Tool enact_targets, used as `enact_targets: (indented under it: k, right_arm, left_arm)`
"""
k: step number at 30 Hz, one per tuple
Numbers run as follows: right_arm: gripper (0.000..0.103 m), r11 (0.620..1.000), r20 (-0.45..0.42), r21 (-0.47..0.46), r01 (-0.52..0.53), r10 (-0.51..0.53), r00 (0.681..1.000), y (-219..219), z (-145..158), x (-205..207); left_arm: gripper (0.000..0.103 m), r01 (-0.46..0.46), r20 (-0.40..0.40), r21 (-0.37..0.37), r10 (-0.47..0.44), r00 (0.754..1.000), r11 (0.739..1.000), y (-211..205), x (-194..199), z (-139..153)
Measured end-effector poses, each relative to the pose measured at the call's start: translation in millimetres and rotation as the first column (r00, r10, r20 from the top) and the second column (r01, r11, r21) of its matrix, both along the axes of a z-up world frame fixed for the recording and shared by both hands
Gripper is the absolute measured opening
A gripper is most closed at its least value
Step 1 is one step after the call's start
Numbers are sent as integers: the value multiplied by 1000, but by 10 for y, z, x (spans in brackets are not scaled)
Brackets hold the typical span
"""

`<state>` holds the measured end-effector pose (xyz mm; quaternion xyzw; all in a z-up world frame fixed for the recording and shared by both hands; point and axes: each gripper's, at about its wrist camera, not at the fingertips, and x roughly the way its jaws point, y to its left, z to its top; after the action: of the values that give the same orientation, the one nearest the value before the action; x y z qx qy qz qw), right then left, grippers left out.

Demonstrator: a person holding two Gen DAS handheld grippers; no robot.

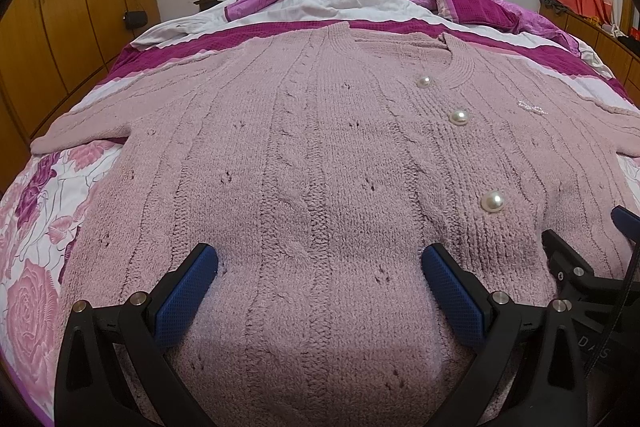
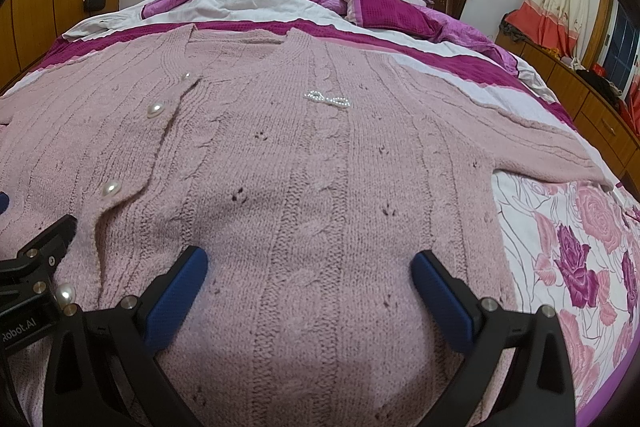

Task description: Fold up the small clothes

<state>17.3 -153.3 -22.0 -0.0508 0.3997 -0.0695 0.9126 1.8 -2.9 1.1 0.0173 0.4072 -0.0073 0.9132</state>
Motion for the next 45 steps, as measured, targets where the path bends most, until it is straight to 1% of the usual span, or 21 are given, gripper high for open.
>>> enact_targets:
  k: [28, 32, 36, 45]
  right_arm:
    - [102, 1000, 0, 1, 0, 0, 1000, -2, -3, 1]
    - [102, 1000, 0, -1, 0, 0, 1000, 1, -2, 1]
    - [102, 1000, 0, -1, 0, 0, 1000, 6, -2, 2]
    - [102, 1000, -5, 6, -2, 2, 1000, 2, -13, 12]
  left_arm:
    - [86, 0, 0, -2, 0, 1000, 1000, 2, -4, -5]
    - [86, -6, -7, 16, 7, 1000, 1000, -34, -6, -5]
    - [86, -9, -20, -5, 8, 1000, 1000, -22, 6, -7]
    - [86, -2, -4, -20, 2, 1000, 1000, 7, -26, -10]
